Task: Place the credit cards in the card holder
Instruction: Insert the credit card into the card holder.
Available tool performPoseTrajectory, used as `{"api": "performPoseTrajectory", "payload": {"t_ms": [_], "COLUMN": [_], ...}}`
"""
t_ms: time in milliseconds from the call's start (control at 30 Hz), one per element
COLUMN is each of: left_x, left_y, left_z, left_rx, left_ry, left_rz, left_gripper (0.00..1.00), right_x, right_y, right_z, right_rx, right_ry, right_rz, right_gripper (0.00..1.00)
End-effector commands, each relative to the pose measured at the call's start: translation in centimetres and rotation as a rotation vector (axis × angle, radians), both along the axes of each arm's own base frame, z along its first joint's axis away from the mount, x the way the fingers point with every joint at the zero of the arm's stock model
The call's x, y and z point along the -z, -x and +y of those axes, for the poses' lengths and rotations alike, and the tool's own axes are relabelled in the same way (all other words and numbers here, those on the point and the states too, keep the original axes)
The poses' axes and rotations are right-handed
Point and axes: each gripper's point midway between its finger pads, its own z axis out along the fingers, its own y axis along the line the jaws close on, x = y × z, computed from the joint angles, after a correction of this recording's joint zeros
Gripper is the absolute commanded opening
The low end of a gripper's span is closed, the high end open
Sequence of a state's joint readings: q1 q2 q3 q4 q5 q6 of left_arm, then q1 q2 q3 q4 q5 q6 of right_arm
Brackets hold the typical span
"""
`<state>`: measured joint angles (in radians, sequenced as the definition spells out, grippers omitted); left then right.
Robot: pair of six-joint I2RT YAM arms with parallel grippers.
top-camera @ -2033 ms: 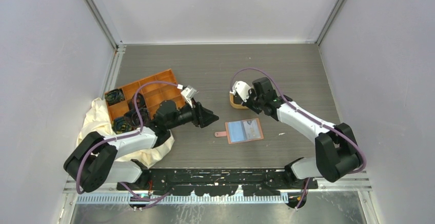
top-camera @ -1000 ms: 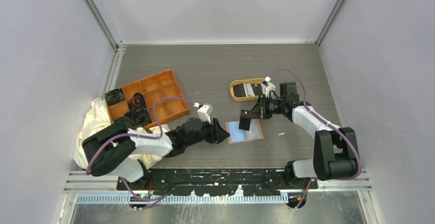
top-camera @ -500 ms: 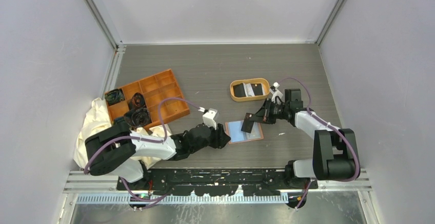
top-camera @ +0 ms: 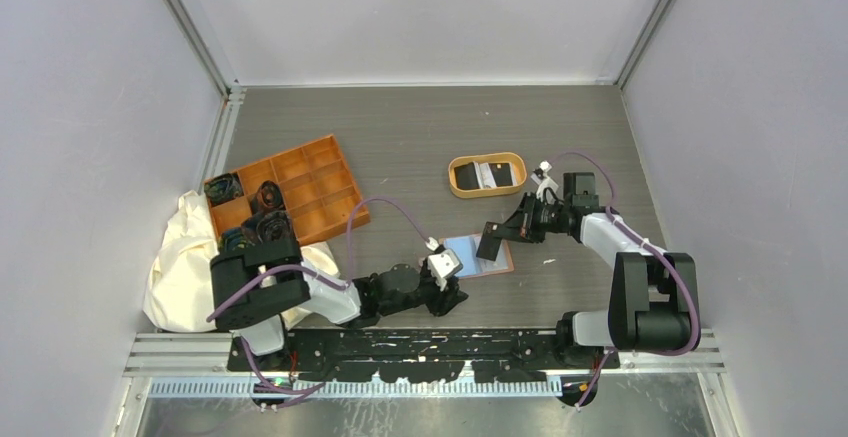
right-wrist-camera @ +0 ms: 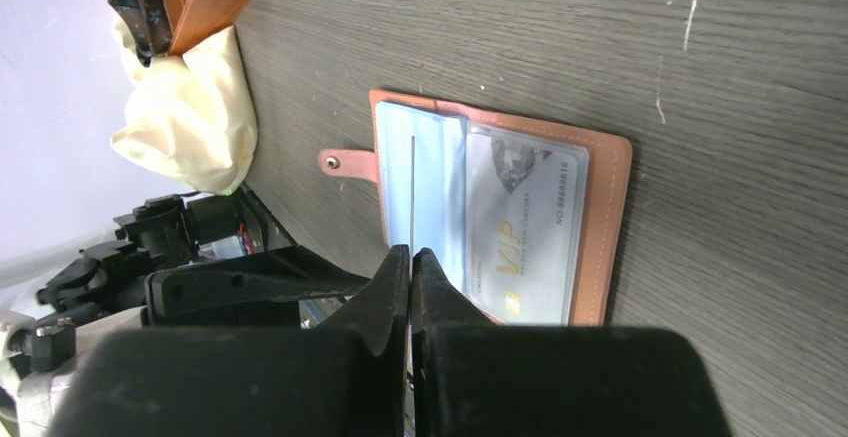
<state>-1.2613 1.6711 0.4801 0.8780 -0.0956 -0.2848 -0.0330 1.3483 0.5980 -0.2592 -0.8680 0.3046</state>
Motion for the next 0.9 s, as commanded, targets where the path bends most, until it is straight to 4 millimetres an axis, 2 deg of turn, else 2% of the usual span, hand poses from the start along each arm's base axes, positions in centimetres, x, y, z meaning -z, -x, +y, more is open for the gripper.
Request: {"api": "performPoseTrajectory", "payload": {"t_ms": [0, 133, 400, 500, 700, 867], "left_x": [-4.4, -4.1, 0.0, 1.4, 2.5, 3.2], "left_y": [-0.9, -1.6, -2.7, -3.2, -4.8, -6.6], "left_z": [-1.6, -2.2, -2.7, -2.3, -1.5, -1.2], "left_rx": [0.077, 0.128, 0.237, 0.265, 0.253, 0.182], "left_ry": [0.133, 0.044, -0.181, -0.241, -0.247, -0.254], "left_rz": [-0.262, -0.389, -0.548, -0.547, -0.502, -0.477], "left_gripper": [0.46, 0.47, 0.49, 0.5, 0.49, 0.44], "right_x": [-0.9, -1.4, -2.0, -2.2, -2.0, -1.7], "right_y": [-0.2, -0.9, -1.3, -1.4, -1.5, -1.4], "right_z": [0.2, -0.3, -0.9, -0.8, -0.8, -0.8], "right_rx": [-0.003, 0.029, 0.052, 0.048, 0.046, 0.042], "right_ry": [-0.047, -0.073, -0.11, -0.114, -0.123, -0.116], "right_rz": [-0.02, -0.011, -0.007, -0.011, 0.009, 0.02], "right_gripper": [0.01, 0.01, 0.01, 0.01, 0.01, 0.01]}}
